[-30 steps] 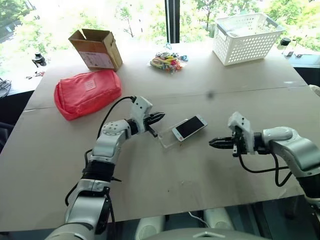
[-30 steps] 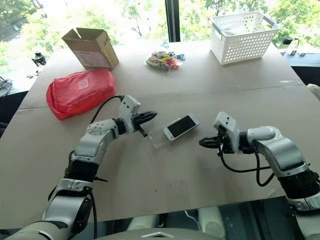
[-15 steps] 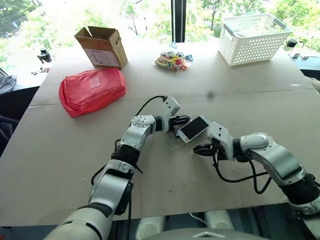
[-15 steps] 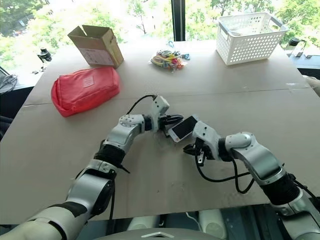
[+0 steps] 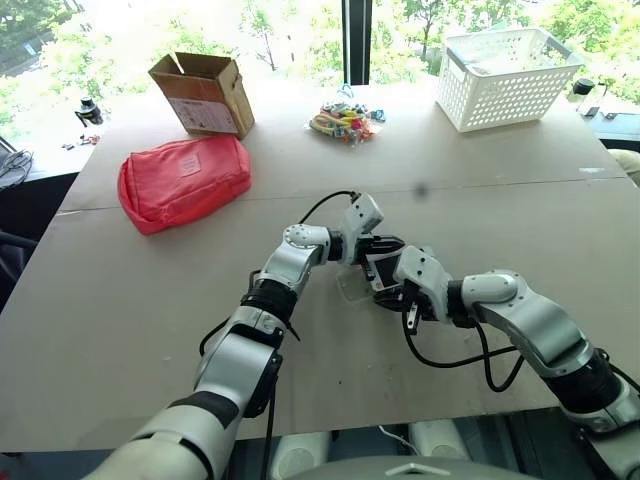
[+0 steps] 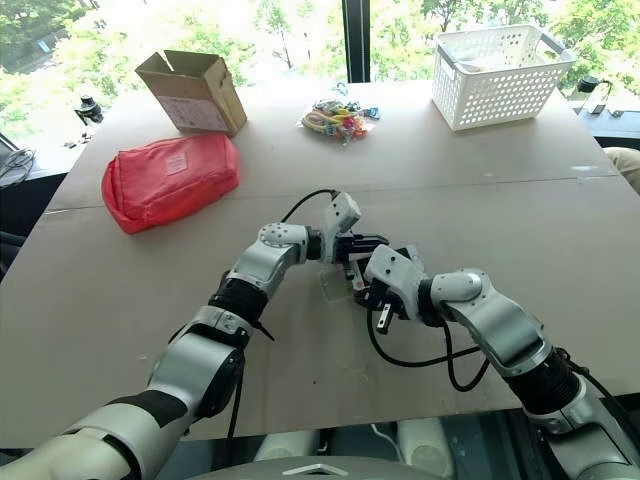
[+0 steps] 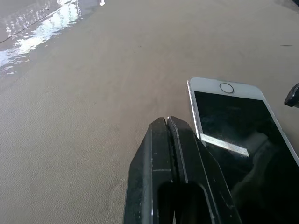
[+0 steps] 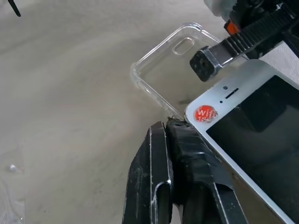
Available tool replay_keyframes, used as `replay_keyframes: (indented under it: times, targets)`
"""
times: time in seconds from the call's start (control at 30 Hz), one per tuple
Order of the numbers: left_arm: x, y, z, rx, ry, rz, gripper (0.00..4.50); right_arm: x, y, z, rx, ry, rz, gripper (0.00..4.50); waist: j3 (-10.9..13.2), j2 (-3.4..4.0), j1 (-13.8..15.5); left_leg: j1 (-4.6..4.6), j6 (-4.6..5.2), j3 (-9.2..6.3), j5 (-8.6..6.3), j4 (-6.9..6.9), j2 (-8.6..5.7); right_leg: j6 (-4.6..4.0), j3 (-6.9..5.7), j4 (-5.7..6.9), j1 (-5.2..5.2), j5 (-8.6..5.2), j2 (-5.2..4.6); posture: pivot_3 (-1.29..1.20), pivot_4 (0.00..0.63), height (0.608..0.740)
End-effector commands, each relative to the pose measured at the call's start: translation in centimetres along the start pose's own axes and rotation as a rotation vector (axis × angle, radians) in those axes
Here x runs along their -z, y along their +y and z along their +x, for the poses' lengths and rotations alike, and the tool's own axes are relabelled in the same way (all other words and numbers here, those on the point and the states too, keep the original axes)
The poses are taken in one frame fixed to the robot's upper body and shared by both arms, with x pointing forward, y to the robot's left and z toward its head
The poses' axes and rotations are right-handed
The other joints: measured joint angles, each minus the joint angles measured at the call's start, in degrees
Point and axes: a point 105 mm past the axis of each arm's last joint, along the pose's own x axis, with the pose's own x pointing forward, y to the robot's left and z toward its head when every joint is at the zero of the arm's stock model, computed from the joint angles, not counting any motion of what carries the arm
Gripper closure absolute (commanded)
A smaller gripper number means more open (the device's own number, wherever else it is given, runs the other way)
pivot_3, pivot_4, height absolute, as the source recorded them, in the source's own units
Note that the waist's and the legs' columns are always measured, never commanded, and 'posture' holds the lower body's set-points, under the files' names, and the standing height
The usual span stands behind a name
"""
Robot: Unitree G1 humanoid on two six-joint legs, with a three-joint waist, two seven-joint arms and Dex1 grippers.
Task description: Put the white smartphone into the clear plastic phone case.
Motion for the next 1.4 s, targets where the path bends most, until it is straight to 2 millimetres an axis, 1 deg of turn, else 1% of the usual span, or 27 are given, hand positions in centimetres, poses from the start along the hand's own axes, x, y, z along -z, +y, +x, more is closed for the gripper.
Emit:
replay_keyframes:
  times: [0.03, 0.3, 0.5, 0.7, 0.8, 0.87, 0.93, 0.97, 1.0, 1.03, 1.07, 1.1, 1.13, 1.17, 1.23, 1.3, 1.33, 1.4]
  targets:
    - [-1.0, -0.3, 0.4, 0.028, -0.025, 0.036, 4.5, -1.2, -0.1, -0.4, 0.021, -0.022, -0.044, 4.47, 0.0, 0.0, -0.02, 0.0, 0.0, 0.0, 0.0, 0.0, 0.0, 0.0, 0.0, 0.0, 0.0, 0.0, 0.0, 0.0, 0.15, 0.74]
    - [-1.7, -0.5, 1.1, 0.051, -0.043, 0.048, 4.5, -1.6, -0.2, -0.2, 0.041, -0.01, -0.035, 4.47, 0.0, 0.0, -0.01, 0.0, 0.14, -0.04, -0.08, 0.01, 0.0, 0.0, -0.01, 0.03, 0.0, 0.0, 0.0, 0.0, 0.15, 0.74]
    - [-1.8, -0.2, 1.0, 0.038, -0.05, 0.059, 4.5, -1.8, 0.3, -0.4, 0.033, -0.016, -0.019, 4.47, 0.0, 0.0, -0.04, -0.01, 0.14, -0.06, -0.08, 0.01, 0.0, 0.0, -0.01, 0.01, 0.0, 0.0, 0.0, 0.0, 0.15, 0.74]
    - [-2.5, 1.4, -0.4, -0.032, -0.083, 0.074, 4.5, -2.9, 0.9, -2.2, 0.008, -0.054, -0.008, 4.47, 0.0, 0.0, -0.1, 0.0, 0.15, -0.06, -0.08, 0.02, -0.01, 0.0, -0.01, 0.02, 0.0, 0.0, -0.01, 0.0, 0.15, 0.74]
    - [-3.4, 2.2, -1.4, -0.076, -0.127, 0.076, 4.5, -3.5, 1.4, -3.3, -0.02, -0.067, -0.019, 4.47, 0.0, 0.0, -0.06, 0.0, 0.16, -0.09, -0.09, 0.02, 0.0, 0.0, -0.03, 0.02, 0.0, 0.0, 0.0, 0.0, 0.15, 0.74]
    - [-3.6, 2.5, -2.3, -0.097, -0.135, 0.085, 4.5, -3.7, 1.6, -4.2, -0.039, -0.066, -0.039, 4.47, 0.0, 0.0, -0.04, -0.02, 0.16, -0.11, -0.09, 0.02, 0.0, 0.0, -0.05, 0.01, 0.0, 0.0, -0.01, 0.0, 0.15, 0.74]
    - [-3.5, 2.7, -3.0, -0.113, -0.13, 0.094, 4.5, -4.0, 1.6, -5.0, -0.056, -0.069, -0.074, 4.47, 0.01, -0.01, -0.03, -0.03, 0.16, -0.1, -0.09, 0.02, 0.0, 0.0, -0.05, 0.0, 0.0, 0.0, -0.01, 0.0, 0.15, 0.74]
    - [-3.4, 2.9, -3.6, -0.125, -0.125, 0.098, 4.5, -4.2, 1.1, -5.6, -0.043, -0.077, -0.097, 4.47, 0.01, -0.01, -0.06, -0.03, 0.17, -0.1, -0.09, 0.02, -0.01, 0.0, -0.05, 0.0, 0.0, 0.0, -0.01, 0.0, 0.15, 0.74]
    - [-3.3, 3.0, -4.2, -0.134, -0.12, 0.102, 4.5, -4.5, 0.7, -6.1, -0.031, -0.087, -0.114, 4.22, 0.01, -0.01, -0.11, -0.02, 0.17, -0.11, -0.09, 0.02, -0.01, 0.0, -0.05, 0.0, 0.02, 0.0, -0.01, 0.0, 0.15, 0.74]
    - [-3.2, 3.0, -4.8, -0.142, -0.113, 0.108, 4.5, -4.8, 0.0, -6.6, -0.015, -0.1, -0.147, 3.88, 0.01, -0.01, -0.11, 0.0, 0.17, -0.09, -0.09, 0.01, 0.0, 0.0, -0.04, 0.0, 0.02, 0.0, -0.01, 0.0, 0.15, 0.74]
    - [-3.1, 2.9, -5.4, -0.146, -0.108, 0.113, 4.5, -5.0, -0.5, -7.1, -0.003, -0.107, -0.169, 3.77, 0.01, -0.01, -0.17, 0.0, 0.17, -0.1, -0.09, 0.01, 0.0, 0.0, -0.04, 0.01, 0.02, 0.0, -0.01, 0.0, 0.15, 0.74]
    - [-3.0, 2.7, -6.0, -0.145, -0.1, 0.119, 4.5, -4.8, -1.1, -7.6, -0.008, -0.093, -0.188, 3.22, 0.01, 0.0, -0.26, 0.0, 0.17, -0.1, -0.1, 0.01, 0.01, 0.0, -0.05, 0.01, 0.01, 0.0, 0.01, 0.0, 0.15, 0.74]
    - [-2.9, 2.4, -6.5, -0.14, -0.091, 0.124, 4.5, -4.4, -1.6, -8.0, -0.013, -0.066, -0.213, 2.57, 0.01, -0.01, -0.24, 0.02, 0.17, -0.08, -0.09, 0.0, 0.02, 0.0, -0.04, 0.02, 0.02, 0.0, 0.0, 0.0, 0.15, 0.74]
    - [-2.7, 1.9, -6.9, -0.128, -0.078, 0.128, 4.5, -3.7, -2.3, -8.3, -0.008, -0.02, -0.246, 2.25, 0.01, -0.01, -0.2, 0.02, 0.17, -0.07, -0.1, 0.01, 0.02, 0.0, -0.03, 0.02, 0.02, 0.0, 0.0, 0.0, 0.15, 0.74]
    - [-2.1, 0.9, -7.7, -0.099, -0.036, 0.138, 4.5, -2.5, -3.8, -8.6, 0.006, 0.061, -0.326, 1.32, 0.03, -0.01, -0.25, 0.01, 0.17, -0.05, -0.09, 0.0, 0.02, 0.0, -0.03, 0.0, 0.03, 0.0, -0.02, 0.0, 0.15, 0.74]
    - [-1.3, -0.1, -8.4, -0.083, 0.014, 0.154, 4.5, -1.4, -4.9, -8.6, -0.015, 0.115, -0.372, 0.37, 0.03, -0.01, -0.24, 0.01, 0.17, 0.02, -0.09, 0.01, 0.02, 0.0, -0.03, -0.02, 0.03, 0.0, -0.01, 0.0, 0.15, 0.74]
    - [-1.0, -0.5, -8.7, -0.08, 0.037, 0.162, 4.5, -0.9, -5.2, -8.6, -0.038, 0.138, -0.379, 0.06, 0.03, -0.01, -0.23, 0.02, 0.17, 0.06, -0.09, 0.01, 0.03, 0.0, -0.02, -0.02, 0.03, 0.0, -0.01, 0.0, 0.15, 0.74]
    - [-0.2, -1.4, -9.4, -0.063, 0.1, 0.188, 4.5, -0.1, -6.1, -8.5, -0.09, 0.17, -0.397, 0.06, 0.04, -0.03, -0.29, 0.03, 0.15, 0.06, -0.09, 0.01, 0.07, 0.0, -0.02, 0.0, 0.03, 0.0, -0.01, 0.0, 0.15, 0.74]
